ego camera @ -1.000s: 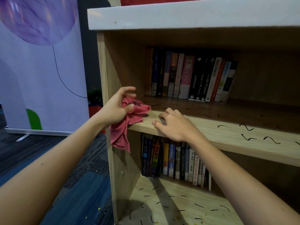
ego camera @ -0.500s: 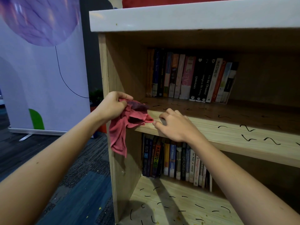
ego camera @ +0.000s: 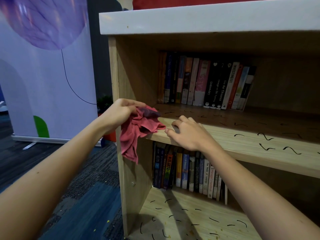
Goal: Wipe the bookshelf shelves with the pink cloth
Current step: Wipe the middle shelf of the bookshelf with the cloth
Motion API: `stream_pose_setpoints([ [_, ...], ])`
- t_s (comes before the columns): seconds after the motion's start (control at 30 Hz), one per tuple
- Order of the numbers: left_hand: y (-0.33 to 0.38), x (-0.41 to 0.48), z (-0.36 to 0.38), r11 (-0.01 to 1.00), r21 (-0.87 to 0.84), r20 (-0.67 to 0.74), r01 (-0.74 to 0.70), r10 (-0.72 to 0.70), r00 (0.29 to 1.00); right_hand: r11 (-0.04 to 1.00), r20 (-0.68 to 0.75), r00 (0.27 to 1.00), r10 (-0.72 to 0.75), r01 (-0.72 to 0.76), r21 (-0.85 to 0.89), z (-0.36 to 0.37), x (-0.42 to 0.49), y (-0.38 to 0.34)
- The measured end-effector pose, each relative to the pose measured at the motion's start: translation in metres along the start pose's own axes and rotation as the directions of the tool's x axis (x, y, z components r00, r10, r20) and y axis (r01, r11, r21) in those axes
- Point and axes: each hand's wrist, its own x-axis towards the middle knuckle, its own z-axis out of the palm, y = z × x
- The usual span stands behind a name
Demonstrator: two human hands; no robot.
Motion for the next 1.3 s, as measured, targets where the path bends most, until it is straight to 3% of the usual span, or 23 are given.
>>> stream_pose_setpoints([
  [0.1,0.006,0.0,0.001,0.996,-0.065,0.008,0.067,-0.066,0.998,1.0,-0.002,1.0,0.004,-0.004,-0.001,0.0,0.0,0.0],
  [0.3,0.01,0.004,0.006,0.99,0.141,-0.042,-0.007,0.013,0.999,1.0,-0.004,1.0,0.007,-0.007,0.0,0.001,0.0,0.0],
  [0.57,0.012,0.006,0.009,0.979,-0.201,-0.101,0.028,-0.049,0.994,1.0,-0.01,1.0,0.01,-0.01,-0.004,0.002,0.0,0.0],
  [0.83,0.016,0.011,0.014,0.92,-0.344,-0.02,0.19,-0.209,0.978,1.0,-0.013,1.0,0.008,-0.008,-0.009,0.001,0.001,-0.001],
  [0.97,0.016,0.011,0.011,0.939,-0.315,-0.06,0.139,-0.166,0.984,1.0,-0.009,1.0,0.007,-0.008,-0.009,0.001,0.001,0.0],
  [1.0,0.018,0.01,0.011,0.962,-0.258,-0.105,0.09,-0.121,0.987,1.0,-0.01,1.0,0.006,-0.006,-0.007,0.001,0.001,0.0],
  [1.07,0.022,0.011,0.01,0.996,0.073,-0.261,-0.06,0.077,0.962,1.0,-0.01,1.0,0.002,-0.002,-0.003,0.001,0.001,0.0],
  [1.13,0.027,0.013,0.008,0.884,0.431,-0.326,-0.179,0.337,0.883,1.0,-0.007,1.0,-0.003,0.003,0.0,0.001,0.0,0.001],
  [1.2,0.03,0.016,0.007,0.787,0.563,-0.301,-0.253,0.481,0.824,1.0,-0.005,1.0,-0.007,0.007,0.0,0.0,0.0,0.001],
  [1.3,0.025,0.022,0.005,0.678,0.671,-0.236,-0.3,0.579,0.781,1.0,-0.008,1.0,-0.007,0.007,-0.002,0.0,0.0,0.0],
])
